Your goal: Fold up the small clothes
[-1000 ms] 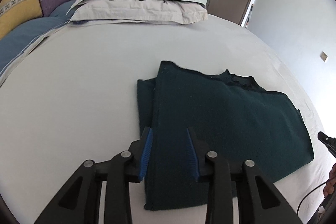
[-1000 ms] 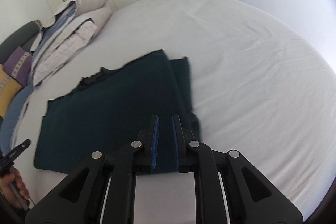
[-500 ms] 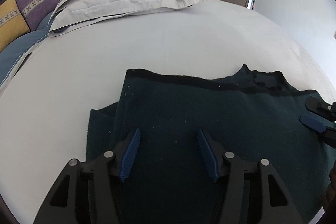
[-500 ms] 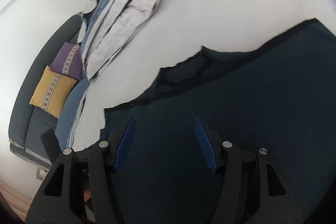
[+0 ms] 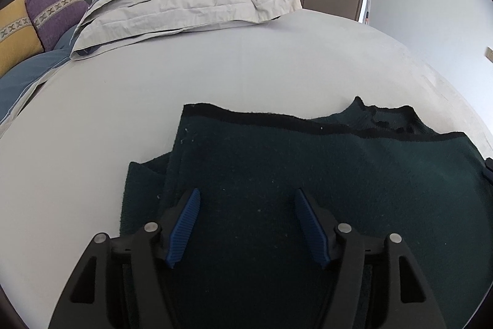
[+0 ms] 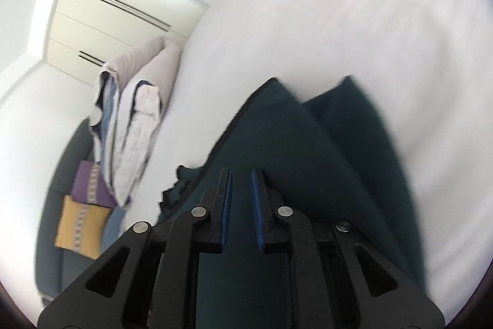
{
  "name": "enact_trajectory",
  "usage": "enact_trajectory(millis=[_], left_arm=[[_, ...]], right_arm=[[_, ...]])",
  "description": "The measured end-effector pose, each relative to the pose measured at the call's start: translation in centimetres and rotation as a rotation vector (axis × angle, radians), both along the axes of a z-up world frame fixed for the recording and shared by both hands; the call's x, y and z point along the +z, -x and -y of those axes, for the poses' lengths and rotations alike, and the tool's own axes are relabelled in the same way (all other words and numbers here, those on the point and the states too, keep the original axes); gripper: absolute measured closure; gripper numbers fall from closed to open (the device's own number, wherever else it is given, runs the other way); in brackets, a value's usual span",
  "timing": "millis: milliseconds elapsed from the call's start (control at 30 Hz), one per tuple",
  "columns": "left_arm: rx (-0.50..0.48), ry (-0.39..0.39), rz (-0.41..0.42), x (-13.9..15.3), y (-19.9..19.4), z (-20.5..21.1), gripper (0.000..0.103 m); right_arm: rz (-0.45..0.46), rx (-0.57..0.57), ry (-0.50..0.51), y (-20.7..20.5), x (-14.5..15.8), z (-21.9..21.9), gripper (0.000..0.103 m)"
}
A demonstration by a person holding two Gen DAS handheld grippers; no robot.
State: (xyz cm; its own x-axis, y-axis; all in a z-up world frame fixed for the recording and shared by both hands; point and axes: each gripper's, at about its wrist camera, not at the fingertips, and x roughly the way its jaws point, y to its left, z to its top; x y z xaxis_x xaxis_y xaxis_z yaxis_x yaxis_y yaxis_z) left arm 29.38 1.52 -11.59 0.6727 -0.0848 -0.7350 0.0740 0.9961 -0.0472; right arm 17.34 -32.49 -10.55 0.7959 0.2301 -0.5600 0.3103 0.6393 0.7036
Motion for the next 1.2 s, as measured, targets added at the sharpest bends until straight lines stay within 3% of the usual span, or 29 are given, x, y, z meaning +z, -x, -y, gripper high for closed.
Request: enact_trajectory(millis=[133,233,333,400,500,800,900,967,1067,1133,1200], left_arm=[[0.003,-0.008,0.008,0.0,0.2,0.1,0.036],[0.003,-0.009,0.007,0.0,0.3,0.0,0.036],[0.004,-0.01,0.008,0.0,0.3,0.0,0.036],[0.003,-0.01,0.008,0.0,0.3,0.1,0.036],[0.003,-0.007,0.01,0.0,0.3,0.1,0.036],[0.011,0.0,-0.009,0.6,0.3,-0.1,0.036],[-0.002,0.058,-0.046,2.2,2.3,0.3,0.041],[-0.073,0.145,-0.04,3.6,5.0,1.7,0.044],[-0.178,0.202,-0.027,4.7,8.8,5.0,0.043],[-0.226,0.236,-0.079,3.8,9.6,6.8,0.043],[-0.231,0.215,-0.106,2.5,9.7,7.7,0.043]], right_arm=[[0.025,0.224,-0.03,1.8,2.1,-6.4,0.085],[0.017,0.453,-0.015,2.5,2.7,-13.9,0.085],[-0.025,0.616,-0.014,2.2,1.2,-20.1,0.071],[-0.082,0.61,0.01,2.4,-0.8,-21.2,0.07],[-0.075,0.517,-0.14,2.9,-3.1,-18.0,0.076],[-0.011,0.151,-0.195,8.2,-2.4,-5.2,0.077],[-0.003,0.066,-0.181,10.3,-1.4,-2.6,0.074],[0.008,0.061,-0.184,11.3,-0.8,-1.8,0.071],[0.017,0.147,-0.191,12.9,-0.1,-1.8,0.07],[0.005,0.2,-0.166,12.7,-0.2,-3.4,0.07],[-0.033,0.24,-0.17,12.3,-0.9,-4.8,0.07]])
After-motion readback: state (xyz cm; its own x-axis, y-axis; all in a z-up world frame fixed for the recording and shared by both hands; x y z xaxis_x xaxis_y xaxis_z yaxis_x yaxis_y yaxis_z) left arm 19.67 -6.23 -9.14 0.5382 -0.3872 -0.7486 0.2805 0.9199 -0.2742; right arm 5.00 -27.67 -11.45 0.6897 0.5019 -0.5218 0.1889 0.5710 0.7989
